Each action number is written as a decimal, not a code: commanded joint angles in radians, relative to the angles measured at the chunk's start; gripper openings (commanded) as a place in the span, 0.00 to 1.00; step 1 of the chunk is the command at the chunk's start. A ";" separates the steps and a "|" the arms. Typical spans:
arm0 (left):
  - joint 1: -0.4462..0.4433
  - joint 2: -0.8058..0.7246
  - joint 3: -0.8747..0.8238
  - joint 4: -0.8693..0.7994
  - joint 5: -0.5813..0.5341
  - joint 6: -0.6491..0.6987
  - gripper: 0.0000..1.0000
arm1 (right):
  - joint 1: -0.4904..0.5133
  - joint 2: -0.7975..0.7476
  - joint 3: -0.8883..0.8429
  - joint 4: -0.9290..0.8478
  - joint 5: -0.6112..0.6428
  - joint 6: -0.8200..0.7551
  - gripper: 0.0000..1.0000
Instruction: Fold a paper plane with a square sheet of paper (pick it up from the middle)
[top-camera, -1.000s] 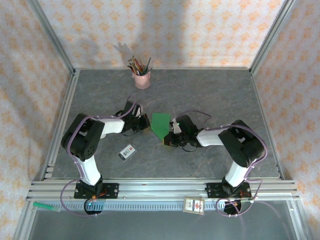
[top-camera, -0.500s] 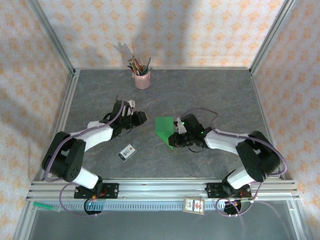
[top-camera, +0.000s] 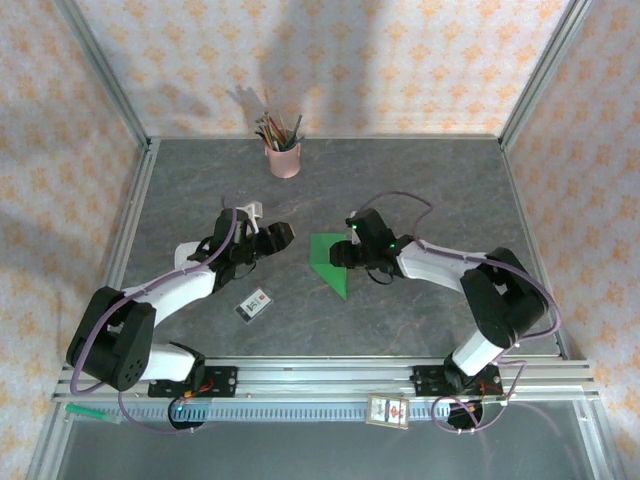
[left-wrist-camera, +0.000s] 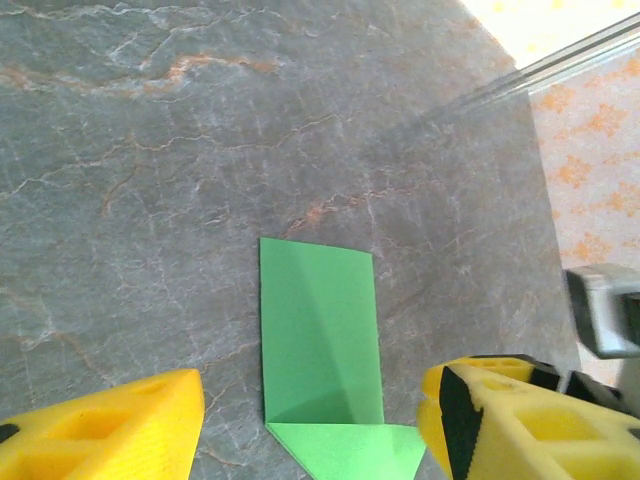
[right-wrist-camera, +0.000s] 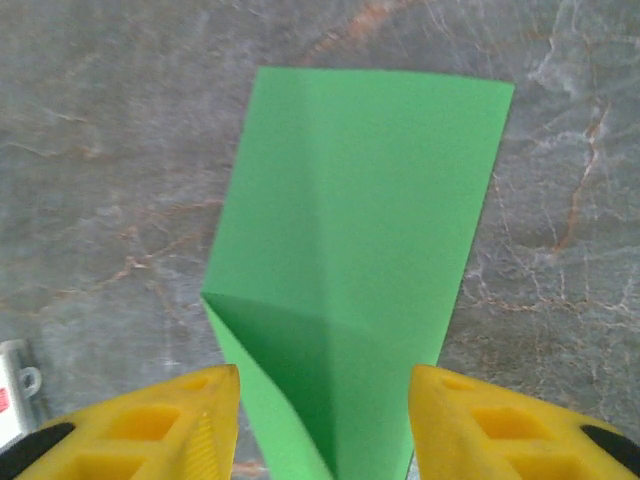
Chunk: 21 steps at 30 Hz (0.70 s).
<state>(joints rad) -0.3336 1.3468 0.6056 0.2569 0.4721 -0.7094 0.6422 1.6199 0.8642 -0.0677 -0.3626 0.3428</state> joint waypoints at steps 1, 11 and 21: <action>-0.001 -0.009 -0.025 0.051 0.023 -0.011 0.66 | -0.006 0.031 0.028 -0.005 0.014 -0.020 0.47; -0.004 0.024 -0.054 0.077 0.055 -0.027 0.63 | -0.006 0.053 -0.004 0.025 -0.050 -0.026 0.35; -0.086 0.058 -0.084 0.091 0.053 -0.042 0.62 | -0.006 -0.007 -0.013 -0.043 0.028 -0.058 0.37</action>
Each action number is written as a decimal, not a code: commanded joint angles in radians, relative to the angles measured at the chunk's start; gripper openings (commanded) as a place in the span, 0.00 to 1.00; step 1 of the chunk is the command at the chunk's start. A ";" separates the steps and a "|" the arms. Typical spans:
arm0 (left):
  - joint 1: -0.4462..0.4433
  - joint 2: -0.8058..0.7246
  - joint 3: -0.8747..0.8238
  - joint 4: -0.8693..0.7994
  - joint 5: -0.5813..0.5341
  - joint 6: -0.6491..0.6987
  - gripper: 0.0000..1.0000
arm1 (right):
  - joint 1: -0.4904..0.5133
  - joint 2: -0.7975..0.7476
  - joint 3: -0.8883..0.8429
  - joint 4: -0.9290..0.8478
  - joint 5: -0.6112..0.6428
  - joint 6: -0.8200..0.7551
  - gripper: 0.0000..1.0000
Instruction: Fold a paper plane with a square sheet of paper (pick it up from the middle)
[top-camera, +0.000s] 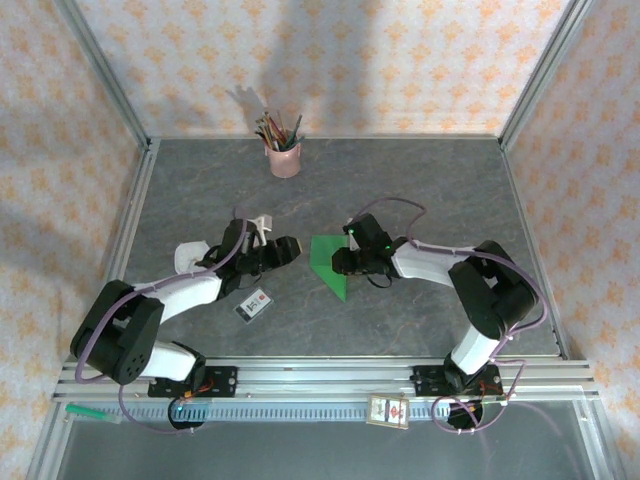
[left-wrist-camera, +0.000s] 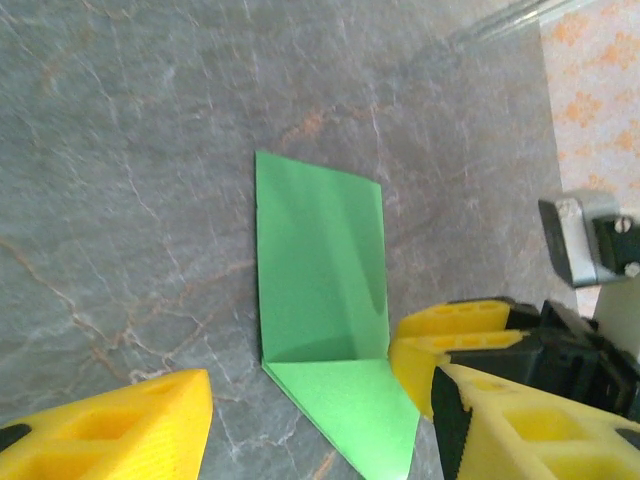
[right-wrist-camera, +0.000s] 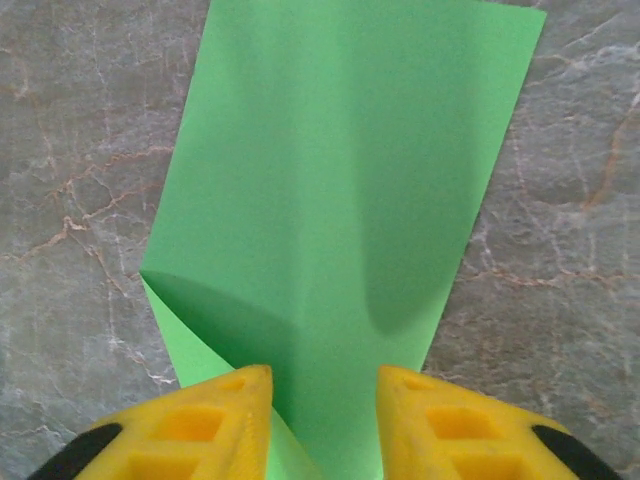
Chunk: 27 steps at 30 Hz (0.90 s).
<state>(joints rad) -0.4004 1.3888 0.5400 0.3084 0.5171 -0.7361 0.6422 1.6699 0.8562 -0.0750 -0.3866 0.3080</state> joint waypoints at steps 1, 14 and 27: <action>-0.025 0.023 -0.019 0.045 0.008 -0.018 0.62 | -0.006 -0.073 -0.005 -0.042 0.061 -0.025 0.39; -0.056 0.112 -0.009 0.091 0.024 -0.056 0.61 | 0.102 -0.116 -0.004 -0.016 0.071 -0.024 0.25; -0.109 0.261 0.115 0.030 0.033 -0.101 0.53 | 0.052 0.004 -0.024 0.009 0.100 -0.025 0.15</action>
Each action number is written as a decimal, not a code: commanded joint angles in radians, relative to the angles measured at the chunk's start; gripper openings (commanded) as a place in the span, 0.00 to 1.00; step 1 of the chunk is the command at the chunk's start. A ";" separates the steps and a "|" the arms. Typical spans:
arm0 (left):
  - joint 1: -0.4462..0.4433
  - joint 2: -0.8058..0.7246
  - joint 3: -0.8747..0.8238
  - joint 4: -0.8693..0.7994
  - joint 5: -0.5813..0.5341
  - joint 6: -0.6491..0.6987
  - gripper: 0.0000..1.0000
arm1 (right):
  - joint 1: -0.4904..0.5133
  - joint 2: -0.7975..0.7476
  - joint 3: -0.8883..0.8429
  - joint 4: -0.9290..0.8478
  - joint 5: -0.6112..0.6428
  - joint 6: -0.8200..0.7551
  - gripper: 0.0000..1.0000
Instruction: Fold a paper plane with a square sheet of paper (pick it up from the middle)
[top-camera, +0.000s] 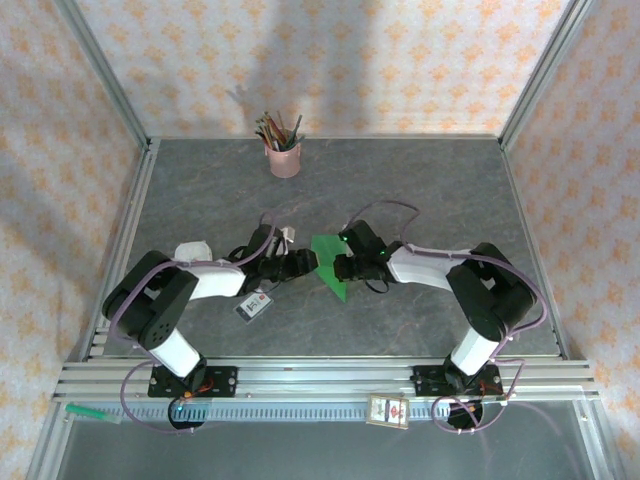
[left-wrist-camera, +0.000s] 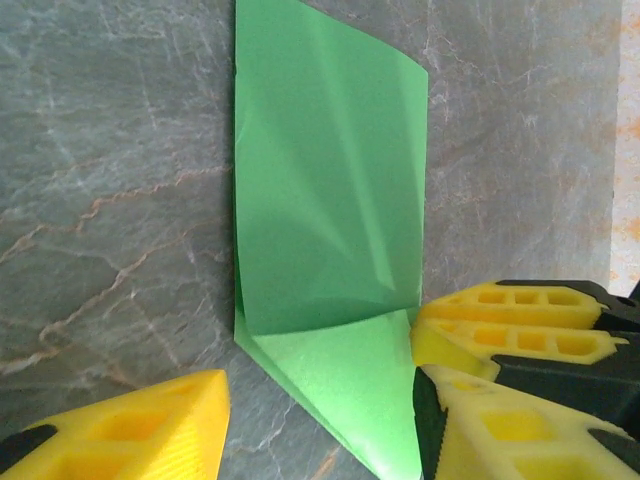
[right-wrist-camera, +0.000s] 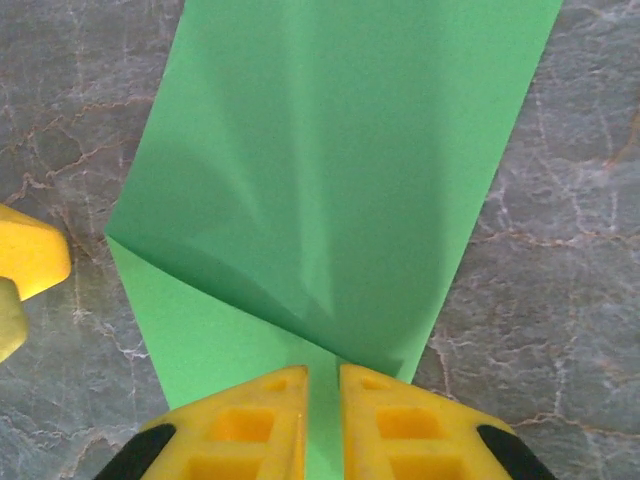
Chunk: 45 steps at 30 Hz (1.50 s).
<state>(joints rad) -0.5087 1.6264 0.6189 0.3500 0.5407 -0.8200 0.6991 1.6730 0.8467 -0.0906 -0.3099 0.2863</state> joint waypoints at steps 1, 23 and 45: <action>-0.002 0.032 0.042 -0.012 0.011 -0.020 0.53 | -0.007 0.001 -0.021 0.027 0.023 -0.003 0.15; 0.000 0.119 0.108 0.023 0.082 -0.044 0.38 | -0.012 -0.002 -0.053 0.034 0.037 -0.004 0.11; 0.001 0.107 0.114 -0.038 0.045 -0.020 0.04 | -0.016 -0.009 0.002 0.005 0.030 -0.040 0.24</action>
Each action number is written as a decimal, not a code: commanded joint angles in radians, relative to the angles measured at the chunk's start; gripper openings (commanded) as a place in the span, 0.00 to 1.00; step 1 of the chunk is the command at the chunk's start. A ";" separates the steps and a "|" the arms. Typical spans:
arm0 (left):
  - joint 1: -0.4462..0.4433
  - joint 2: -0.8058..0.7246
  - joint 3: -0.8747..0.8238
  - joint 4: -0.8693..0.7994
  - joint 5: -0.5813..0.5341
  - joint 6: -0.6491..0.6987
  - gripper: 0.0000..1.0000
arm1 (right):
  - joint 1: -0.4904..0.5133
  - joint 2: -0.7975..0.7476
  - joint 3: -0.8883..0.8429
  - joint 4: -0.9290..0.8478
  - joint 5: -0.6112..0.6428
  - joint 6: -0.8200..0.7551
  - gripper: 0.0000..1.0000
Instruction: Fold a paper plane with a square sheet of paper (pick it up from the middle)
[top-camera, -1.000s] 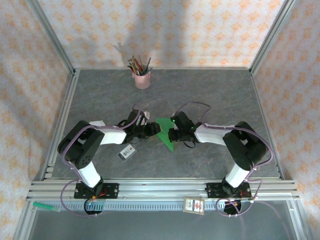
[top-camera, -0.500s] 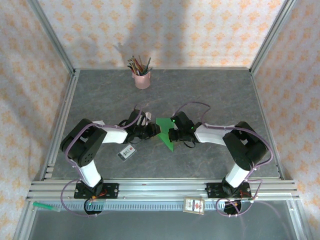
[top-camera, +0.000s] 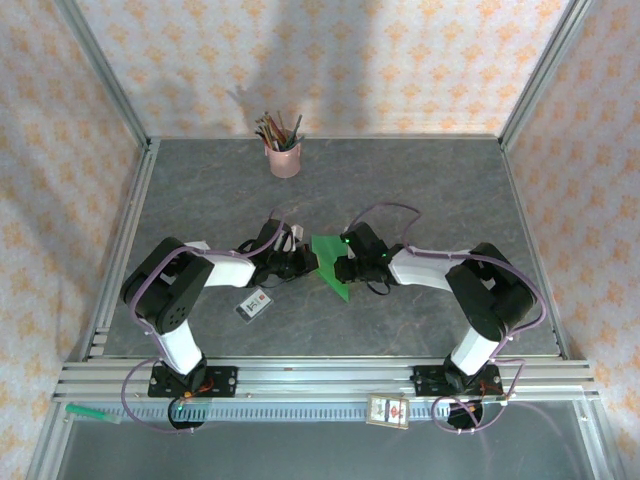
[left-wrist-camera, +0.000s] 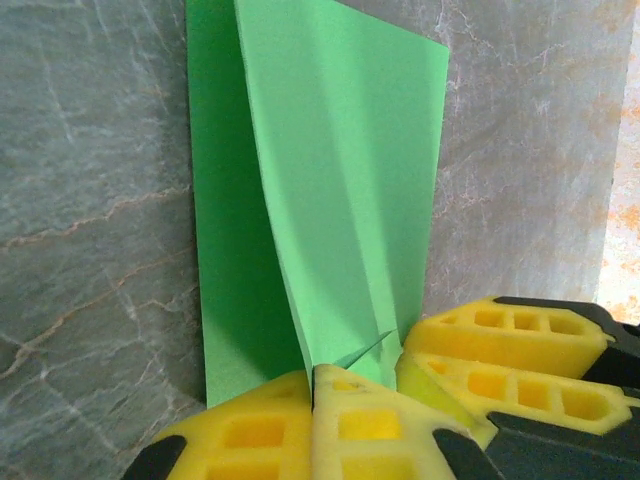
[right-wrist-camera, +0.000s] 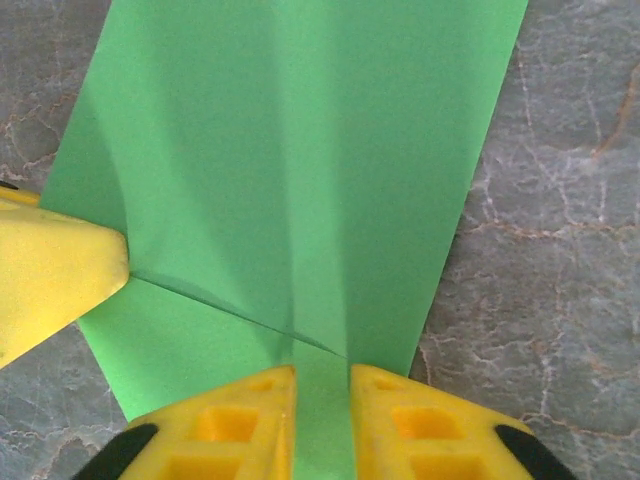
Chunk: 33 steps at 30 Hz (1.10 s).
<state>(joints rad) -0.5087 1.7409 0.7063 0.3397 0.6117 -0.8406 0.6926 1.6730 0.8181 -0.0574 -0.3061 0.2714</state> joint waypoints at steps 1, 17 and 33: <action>0.000 -0.010 0.025 -0.025 -0.027 -0.006 0.03 | -0.010 -0.018 0.037 -0.031 0.024 -0.033 0.26; 0.014 -0.151 -0.037 -0.132 -0.080 -0.123 0.00 | 0.163 -0.205 0.044 0.002 0.240 -0.115 0.55; 0.055 -0.145 -0.003 -0.194 -0.032 -0.149 0.00 | 0.323 -0.081 -0.083 0.261 0.372 -0.050 0.48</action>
<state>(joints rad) -0.4618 1.5959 0.6781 0.1894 0.5686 -0.9878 0.9977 1.5570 0.7288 0.1501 -0.0048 0.2028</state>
